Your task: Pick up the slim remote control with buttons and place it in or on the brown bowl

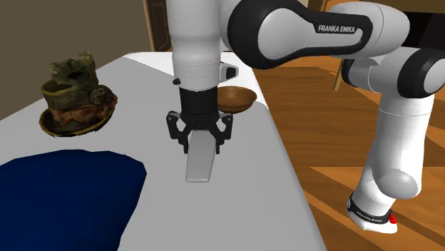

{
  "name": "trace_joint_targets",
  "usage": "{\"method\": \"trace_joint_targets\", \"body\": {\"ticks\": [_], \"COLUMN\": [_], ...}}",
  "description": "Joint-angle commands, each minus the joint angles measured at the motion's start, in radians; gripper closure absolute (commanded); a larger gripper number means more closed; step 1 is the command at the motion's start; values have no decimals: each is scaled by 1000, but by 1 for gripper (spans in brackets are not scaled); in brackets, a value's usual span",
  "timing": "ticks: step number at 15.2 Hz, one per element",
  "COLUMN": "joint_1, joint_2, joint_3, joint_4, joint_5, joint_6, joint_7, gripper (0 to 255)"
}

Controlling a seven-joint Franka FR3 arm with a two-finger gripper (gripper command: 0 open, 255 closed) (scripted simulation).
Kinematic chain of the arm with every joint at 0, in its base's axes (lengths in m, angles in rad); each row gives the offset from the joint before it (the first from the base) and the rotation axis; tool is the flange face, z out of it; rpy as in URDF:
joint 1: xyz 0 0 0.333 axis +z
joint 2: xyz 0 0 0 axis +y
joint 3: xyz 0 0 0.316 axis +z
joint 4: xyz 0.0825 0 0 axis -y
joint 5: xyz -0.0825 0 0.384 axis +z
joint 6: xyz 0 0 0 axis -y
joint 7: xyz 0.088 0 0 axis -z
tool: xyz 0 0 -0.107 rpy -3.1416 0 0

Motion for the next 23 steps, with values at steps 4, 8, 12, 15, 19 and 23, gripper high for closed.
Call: {"method": "trace_joint_targets", "body": {"ticks": [4, 8, 12, 15, 19, 23], "joint_1": [32, 73, 126, 8, -116, -209], "joint_2": [36, 81, 132, 48, -40, -99], "joint_3": [3, 3, -1, -9, -37, -79], "joint_4": [112, 226, 349, 243, 147, 87], "joint_5": [-28, -63, -105, -39, 30, 77], "joint_6": [-85, -163, -243, -202, -168, -150], "joint_7": [11, 23, 32, -51, -170, -286], "gripper": [255, 255, 255, 255, 255, 255]}}
